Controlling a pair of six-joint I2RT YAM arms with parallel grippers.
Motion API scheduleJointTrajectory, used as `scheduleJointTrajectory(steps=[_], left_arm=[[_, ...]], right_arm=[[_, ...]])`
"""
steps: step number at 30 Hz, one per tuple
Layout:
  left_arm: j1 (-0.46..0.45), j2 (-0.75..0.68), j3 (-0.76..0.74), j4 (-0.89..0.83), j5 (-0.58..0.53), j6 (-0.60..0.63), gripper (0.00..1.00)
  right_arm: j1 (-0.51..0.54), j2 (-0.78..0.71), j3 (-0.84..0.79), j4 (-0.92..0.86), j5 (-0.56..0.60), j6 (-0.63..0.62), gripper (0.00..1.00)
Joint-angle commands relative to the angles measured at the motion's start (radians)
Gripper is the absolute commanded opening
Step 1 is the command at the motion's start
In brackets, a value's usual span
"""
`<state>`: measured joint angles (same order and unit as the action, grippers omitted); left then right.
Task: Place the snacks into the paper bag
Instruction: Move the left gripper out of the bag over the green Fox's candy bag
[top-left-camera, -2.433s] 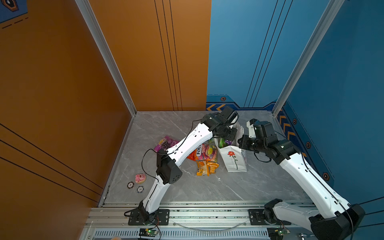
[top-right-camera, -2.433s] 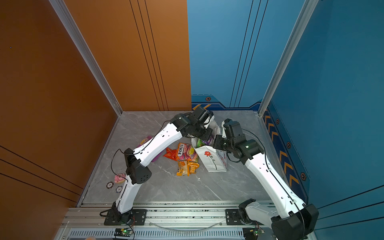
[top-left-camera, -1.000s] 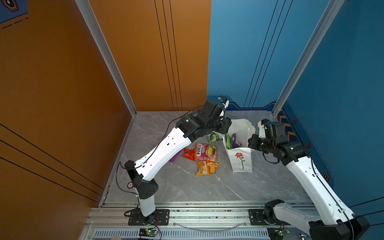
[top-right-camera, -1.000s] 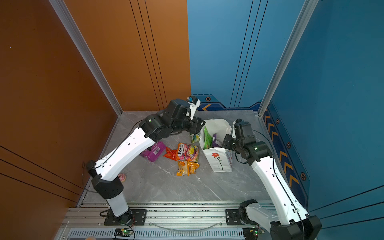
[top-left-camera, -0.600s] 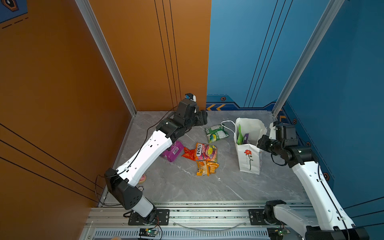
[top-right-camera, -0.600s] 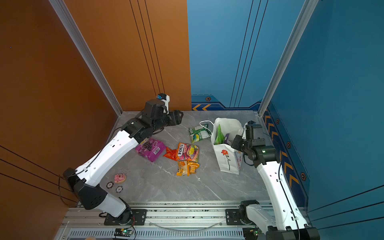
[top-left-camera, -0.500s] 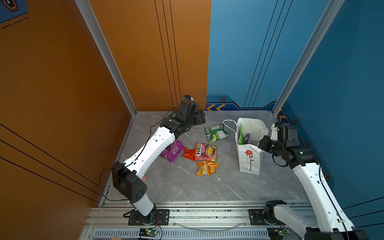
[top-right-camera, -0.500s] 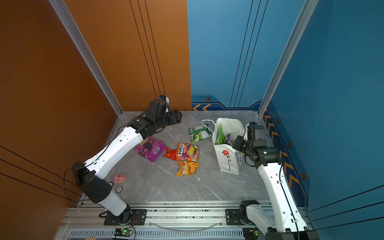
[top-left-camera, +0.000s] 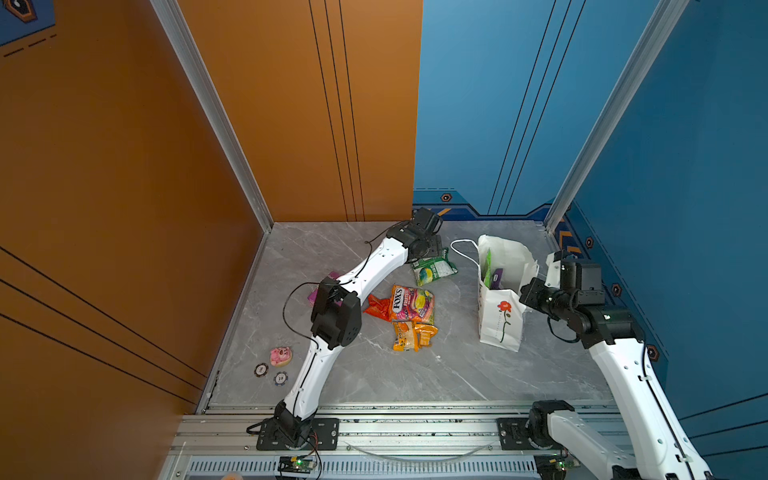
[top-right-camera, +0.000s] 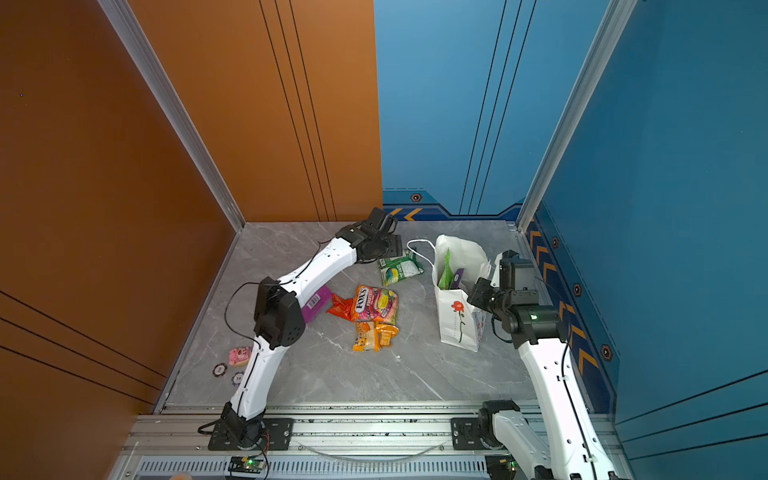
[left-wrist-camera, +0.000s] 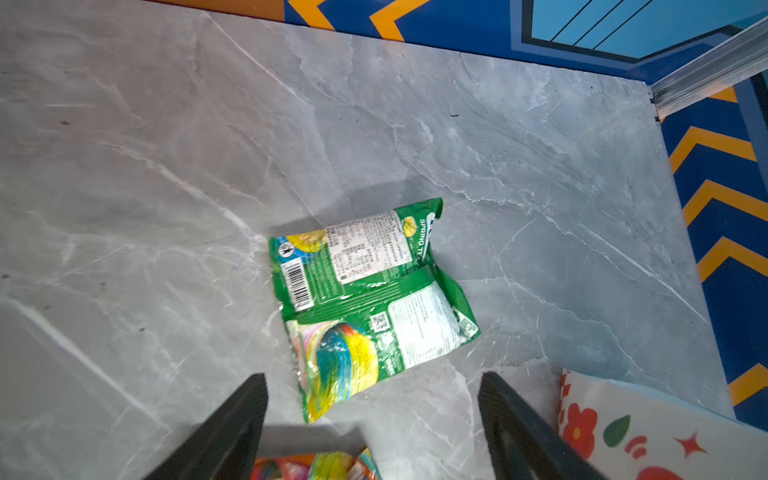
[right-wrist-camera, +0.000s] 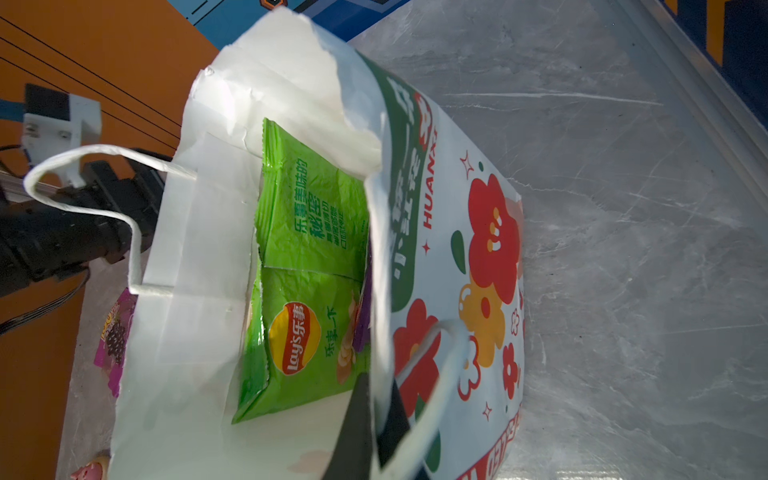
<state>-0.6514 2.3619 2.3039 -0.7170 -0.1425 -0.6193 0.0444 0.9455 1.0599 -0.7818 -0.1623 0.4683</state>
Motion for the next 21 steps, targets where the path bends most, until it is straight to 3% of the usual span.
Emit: scheduleJointTrajectory(steps=[1,9,13,21], left_arm=[[-0.019,0.081,0.123,-0.097,-0.047,-0.019,0.84],[-0.032,0.259,0.291,-0.099,-0.041,-0.075,0.85],[-0.061,0.328,0.365,-0.103,-0.104,0.044,0.84],[-0.07,0.352,0.301,-0.111,-0.142,0.161,0.83]], right_arm=[[-0.01,-0.02,-0.02,0.019,-0.029,-0.001,0.04],[-0.013,-0.027,-0.033,0.029,-0.039,0.004,0.04],[-0.015,-0.025,-0.036,0.033,-0.046,0.004,0.04],[-0.015,-0.013,-0.036,0.044,-0.054,0.006,0.04]])
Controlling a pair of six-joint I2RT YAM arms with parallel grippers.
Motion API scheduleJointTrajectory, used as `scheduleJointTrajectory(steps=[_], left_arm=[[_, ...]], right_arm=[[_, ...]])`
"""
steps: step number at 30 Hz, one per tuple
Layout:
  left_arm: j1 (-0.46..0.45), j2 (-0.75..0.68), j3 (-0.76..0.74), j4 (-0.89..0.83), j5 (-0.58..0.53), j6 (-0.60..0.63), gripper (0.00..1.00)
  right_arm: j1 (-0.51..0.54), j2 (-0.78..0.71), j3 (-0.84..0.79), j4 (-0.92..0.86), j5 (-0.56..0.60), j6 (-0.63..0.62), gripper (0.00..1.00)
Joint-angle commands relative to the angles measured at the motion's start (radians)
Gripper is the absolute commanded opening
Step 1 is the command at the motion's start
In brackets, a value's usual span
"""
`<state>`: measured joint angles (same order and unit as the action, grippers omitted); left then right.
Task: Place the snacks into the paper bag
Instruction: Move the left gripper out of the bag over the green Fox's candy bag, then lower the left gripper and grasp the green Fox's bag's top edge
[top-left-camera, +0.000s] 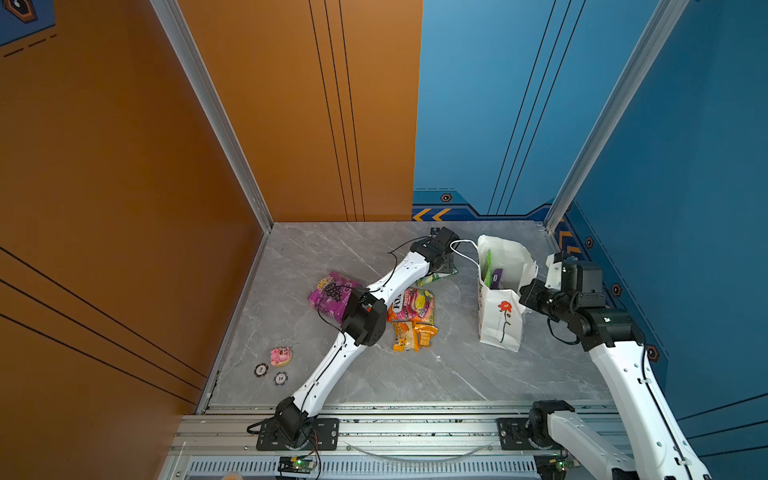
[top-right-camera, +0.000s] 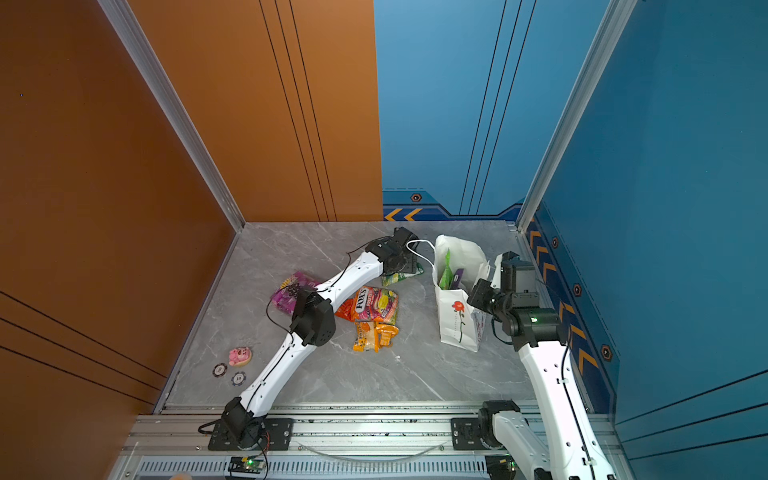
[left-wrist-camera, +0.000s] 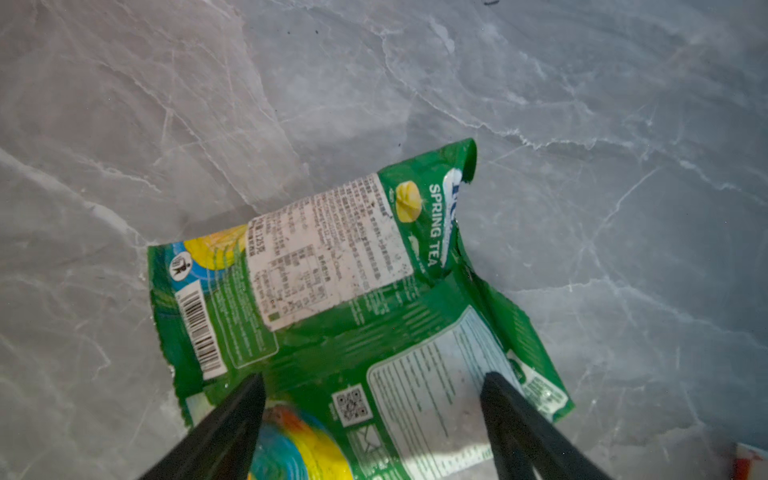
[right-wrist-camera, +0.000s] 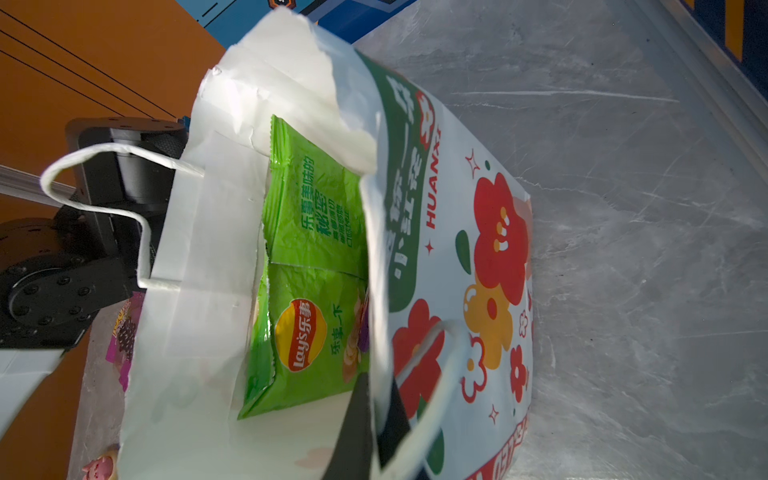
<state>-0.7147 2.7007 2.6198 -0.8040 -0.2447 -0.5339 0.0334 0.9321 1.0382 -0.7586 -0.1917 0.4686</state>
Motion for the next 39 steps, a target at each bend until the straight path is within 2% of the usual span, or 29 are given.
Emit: scheduleJointTrajectory(steps=[1,5,13,20,27,33,37,39], left_arm=[[-0.003,0.016,-0.027,-0.026,-0.032,0.081,0.83],[0.014,0.01,-0.075,-0.03,0.069,0.084,0.75],[0.042,-0.114,-0.325,-0.029,0.111,0.183,0.69],[0.113,-0.341,-0.68,0.116,0.151,0.3,0.65],[0.23,-0.578,-0.953,0.251,0.167,0.338,0.66],[0.209,-0.663,-0.961,0.269,0.159,0.35,0.7],[0.148,-0.629,-0.889,0.227,0.091,0.366,0.75],[0.129,-0.587,-0.825,0.176,0.094,0.362,0.77]], right_arm=[[-0.004,0.004,-0.015,0.021,-0.026,0.005,0.04],[-0.004,0.007,-0.013,0.019,-0.03,0.009,0.04],[-0.004,0.008,-0.009,0.015,-0.029,0.015,0.04],[-0.004,0.014,-0.005,0.016,-0.028,0.019,0.05],[-0.002,0.02,-0.003,0.018,-0.029,0.025,0.04],[0.0,0.025,0.004,0.021,-0.026,0.032,0.05],[0.0,0.023,0.005,0.019,-0.022,0.035,0.05],[0.0,0.021,0.005,0.016,-0.02,0.032,0.05]])
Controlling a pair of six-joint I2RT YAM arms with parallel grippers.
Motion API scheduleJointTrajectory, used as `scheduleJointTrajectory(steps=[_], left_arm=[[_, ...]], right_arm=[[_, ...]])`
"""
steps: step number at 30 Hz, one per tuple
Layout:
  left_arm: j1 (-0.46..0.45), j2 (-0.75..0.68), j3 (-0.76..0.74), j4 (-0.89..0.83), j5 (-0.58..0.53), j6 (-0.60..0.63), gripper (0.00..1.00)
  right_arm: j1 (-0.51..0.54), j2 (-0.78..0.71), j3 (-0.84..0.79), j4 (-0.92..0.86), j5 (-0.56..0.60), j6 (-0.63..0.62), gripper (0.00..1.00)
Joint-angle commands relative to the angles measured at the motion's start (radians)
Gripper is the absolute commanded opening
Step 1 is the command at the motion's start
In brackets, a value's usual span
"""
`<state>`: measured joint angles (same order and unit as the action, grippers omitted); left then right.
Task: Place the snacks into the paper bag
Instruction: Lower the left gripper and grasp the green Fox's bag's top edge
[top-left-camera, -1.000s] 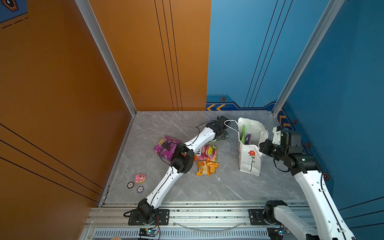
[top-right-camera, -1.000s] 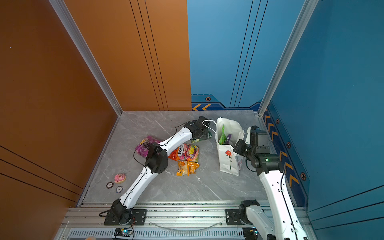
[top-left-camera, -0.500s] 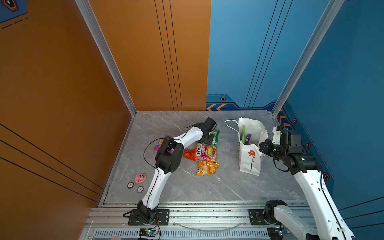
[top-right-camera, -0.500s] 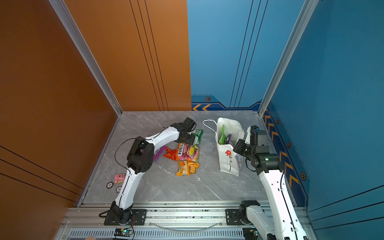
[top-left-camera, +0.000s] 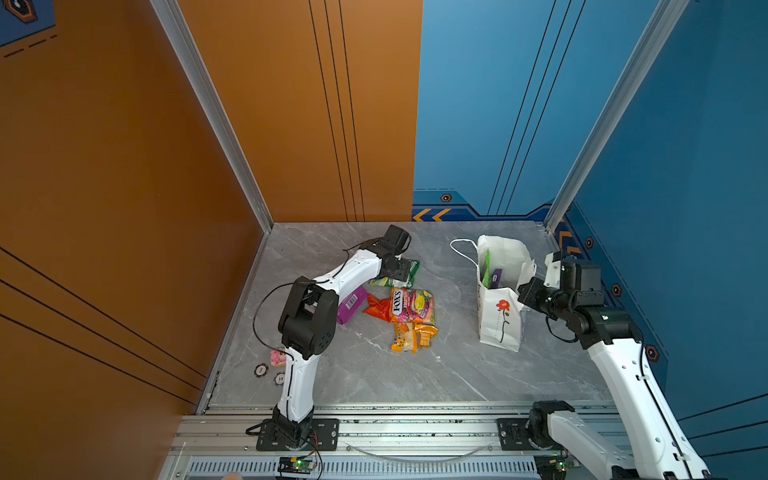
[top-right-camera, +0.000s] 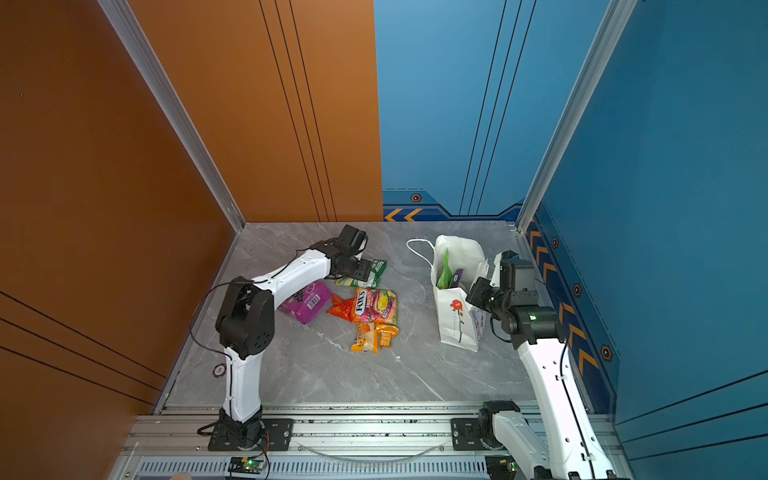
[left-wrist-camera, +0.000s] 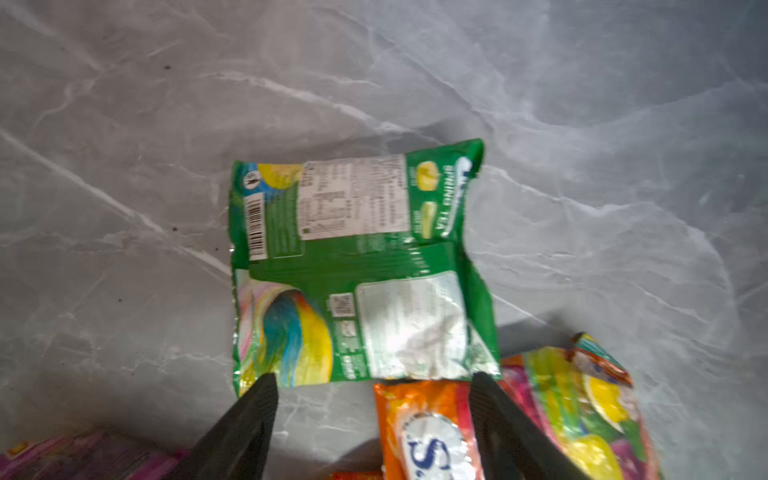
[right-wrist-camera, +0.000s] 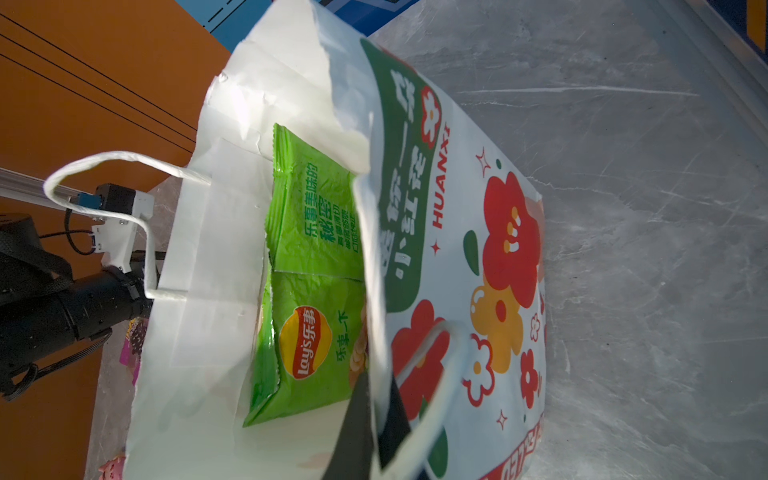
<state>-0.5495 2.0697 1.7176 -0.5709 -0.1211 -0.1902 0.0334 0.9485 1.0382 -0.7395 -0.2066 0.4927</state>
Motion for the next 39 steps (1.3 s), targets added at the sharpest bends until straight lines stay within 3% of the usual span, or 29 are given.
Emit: scheduleJointTrajectory(steps=[1,6,15,29,39], left_arm=[[-0.04,0.061,0.104,-0.076,-0.02,0.009,0.77],[-0.082,0.148,0.206,-0.112,-0.036,0.004,0.78],[-0.106,0.398,0.535,-0.355,-0.221,-0.006,0.67],[-0.071,0.428,0.457,-0.374,-0.207,-0.087,0.38],[-0.079,0.414,0.41,-0.373,-0.2,-0.08,0.3]], right_arm=[[0.0,0.004,0.005,-0.004,-0.005,0.007,0.05],[0.0,0.005,0.002,0.0,-0.005,0.007,0.05],[-0.001,0.001,-0.004,-0.001,-0.008,0.0,0.05],[-0.003,0.017,0.008,0.004,-0.015,0.0,0.05],[-0.001,0.013,0.005,0.006,-0.016,0.004,0.05]])
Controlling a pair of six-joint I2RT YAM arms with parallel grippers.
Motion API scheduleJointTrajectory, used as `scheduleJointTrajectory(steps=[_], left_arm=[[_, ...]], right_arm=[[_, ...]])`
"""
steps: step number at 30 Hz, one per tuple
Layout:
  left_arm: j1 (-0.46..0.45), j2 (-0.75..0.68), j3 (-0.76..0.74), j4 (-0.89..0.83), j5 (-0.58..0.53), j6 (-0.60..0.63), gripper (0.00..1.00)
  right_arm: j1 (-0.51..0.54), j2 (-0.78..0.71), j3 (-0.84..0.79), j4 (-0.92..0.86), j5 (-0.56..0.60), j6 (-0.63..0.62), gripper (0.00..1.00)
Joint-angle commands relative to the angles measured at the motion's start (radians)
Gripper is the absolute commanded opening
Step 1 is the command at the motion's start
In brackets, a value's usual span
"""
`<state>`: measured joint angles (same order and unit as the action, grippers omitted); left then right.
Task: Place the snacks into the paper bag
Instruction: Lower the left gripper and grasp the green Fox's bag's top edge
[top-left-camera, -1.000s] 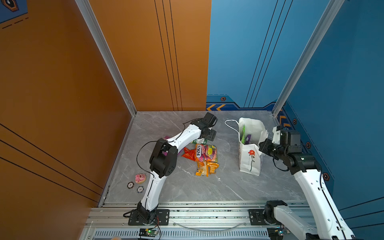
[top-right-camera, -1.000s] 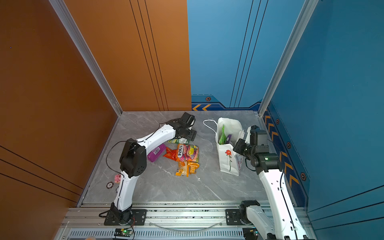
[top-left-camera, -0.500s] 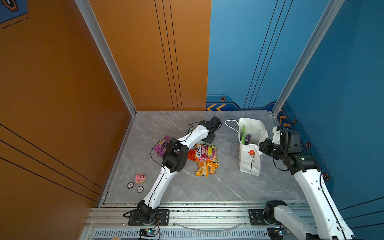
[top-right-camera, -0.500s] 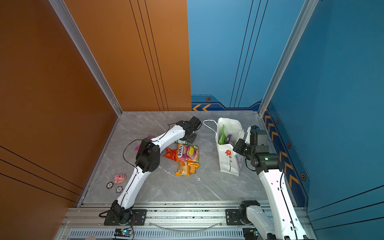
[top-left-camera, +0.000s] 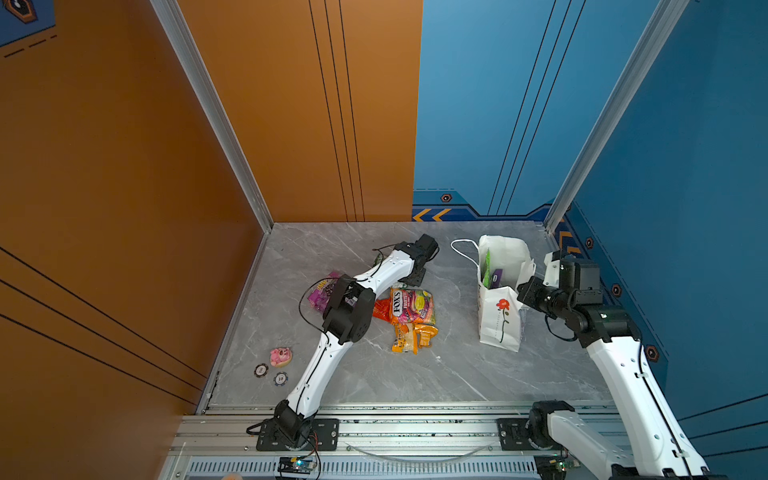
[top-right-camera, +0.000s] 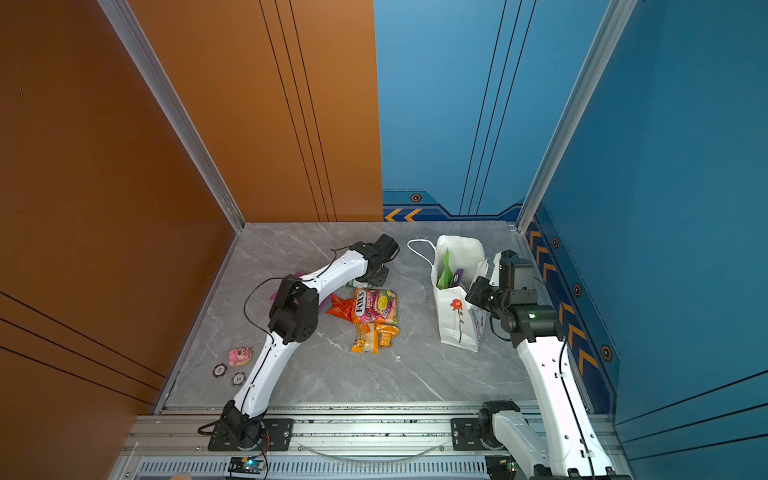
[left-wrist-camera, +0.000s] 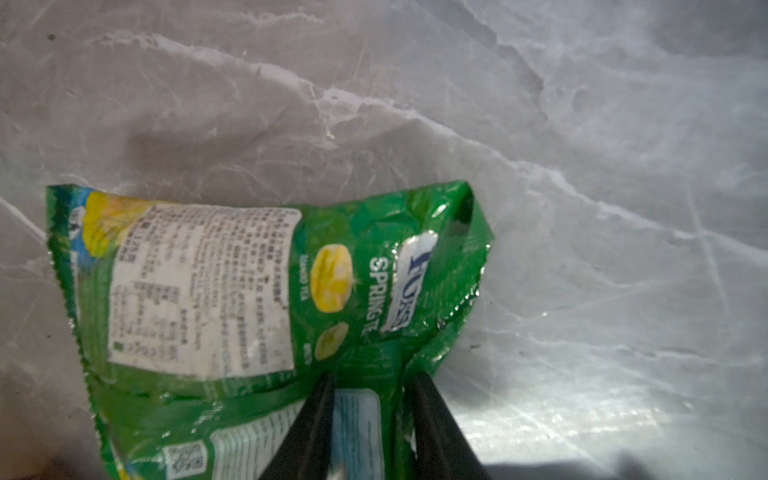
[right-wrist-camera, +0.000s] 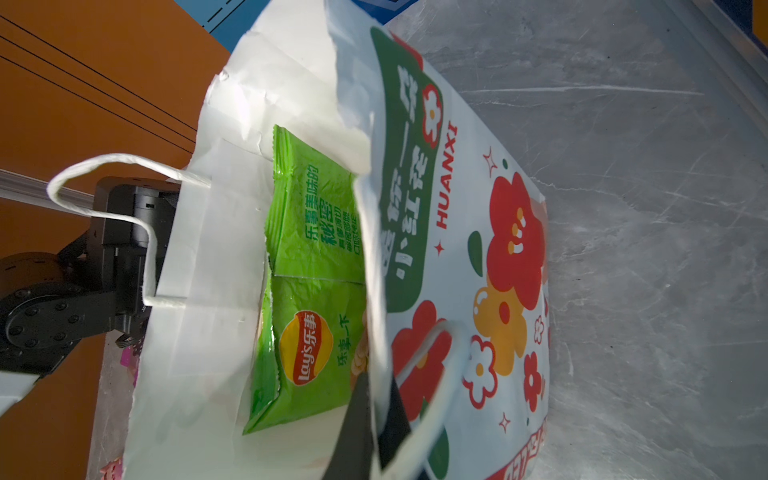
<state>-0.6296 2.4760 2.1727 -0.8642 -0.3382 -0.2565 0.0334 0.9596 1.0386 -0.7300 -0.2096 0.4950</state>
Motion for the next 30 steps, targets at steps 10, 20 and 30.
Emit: scheduleJointTrajectory(steps=[10,20,30], left_arm=[[0.002,-0.031,-0.087,-0.041,0.048,-0.03,0.13],[0.014,-0.153,-0.208,0.071,0.058,-0.055,0.01],[0.032,-0.382,-0.445,0.251,-0.007,-0.099,0.0]], right_arm=[[-0.001,-0.007,0.001,-0.009,-0.007,-0.001,0.05],[-0.003,-0.012,-0.002,-0.009,-0.006,0.0,0.05],[-0.003,-0.017,-0.003,-0.012,-0.005,0.0,0.05]])
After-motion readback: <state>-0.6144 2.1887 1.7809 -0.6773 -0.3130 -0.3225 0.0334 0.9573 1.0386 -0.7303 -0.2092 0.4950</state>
